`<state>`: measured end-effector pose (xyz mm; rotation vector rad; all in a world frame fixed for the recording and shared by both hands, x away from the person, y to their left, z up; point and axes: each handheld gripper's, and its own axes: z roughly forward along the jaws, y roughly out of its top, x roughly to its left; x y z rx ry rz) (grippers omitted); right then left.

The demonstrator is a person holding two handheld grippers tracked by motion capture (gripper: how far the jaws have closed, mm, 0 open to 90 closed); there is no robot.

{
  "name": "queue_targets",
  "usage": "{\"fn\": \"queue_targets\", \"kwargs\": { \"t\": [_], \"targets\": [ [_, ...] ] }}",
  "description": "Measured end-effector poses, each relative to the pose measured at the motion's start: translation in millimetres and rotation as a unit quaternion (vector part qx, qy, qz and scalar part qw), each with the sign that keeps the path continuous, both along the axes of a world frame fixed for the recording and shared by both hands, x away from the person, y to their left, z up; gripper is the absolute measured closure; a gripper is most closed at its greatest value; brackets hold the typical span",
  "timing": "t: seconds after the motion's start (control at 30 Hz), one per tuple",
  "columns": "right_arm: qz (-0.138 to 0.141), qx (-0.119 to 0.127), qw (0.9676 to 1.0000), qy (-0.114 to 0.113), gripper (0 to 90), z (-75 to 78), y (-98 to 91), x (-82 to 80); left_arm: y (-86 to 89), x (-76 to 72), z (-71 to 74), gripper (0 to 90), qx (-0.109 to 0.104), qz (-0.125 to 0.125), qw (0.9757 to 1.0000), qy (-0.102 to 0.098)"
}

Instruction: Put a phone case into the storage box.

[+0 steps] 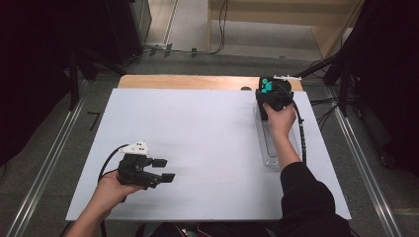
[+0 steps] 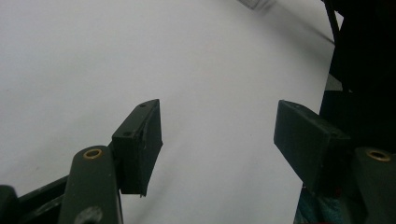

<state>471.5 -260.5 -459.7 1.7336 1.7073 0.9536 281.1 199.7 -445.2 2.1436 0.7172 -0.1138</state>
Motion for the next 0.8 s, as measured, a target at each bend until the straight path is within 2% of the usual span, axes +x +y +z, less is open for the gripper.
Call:
{"fn": "queue_targets", "kwargs": {
  "t": [0.27,0.37,0.63,0.73,0.8],
  "targets": [
    [-0.007,-0.032,0.9995,0.002,11.1,-1.5,5.8,0.0,-0.8,0.6,0.3,32.8,-0.001,-0.001,1.0000,0.002],
    [-0.007,-0.035,0.9994,0.005,11.1,-2.1,6.8,-0.5,-1.6,0.4,0.3,32.9,0.000,-0.003,1.0000,0.000],
    [-0.006,-0.026,0.9997,0.003,11.0,-0.8,4.5,-2.0,-1.9,1.5,-0.1,32.8,-0.001,-0.003,1.0000,0.003],
    [-0.006,-0.010,0.9999,0.002,11.0,3.0,1.5,-4.0,-1.4,2.4,-0.5,32.8,-0.001,0.001,1.0000,0.006],
    [0.004,0.002,1.0000,0.006,11.0,5.1,-0.8,-6.1,-1.2,2.4,-0.8,32.8,0.001,0.001,1.0000,0.007]
  ]
}}
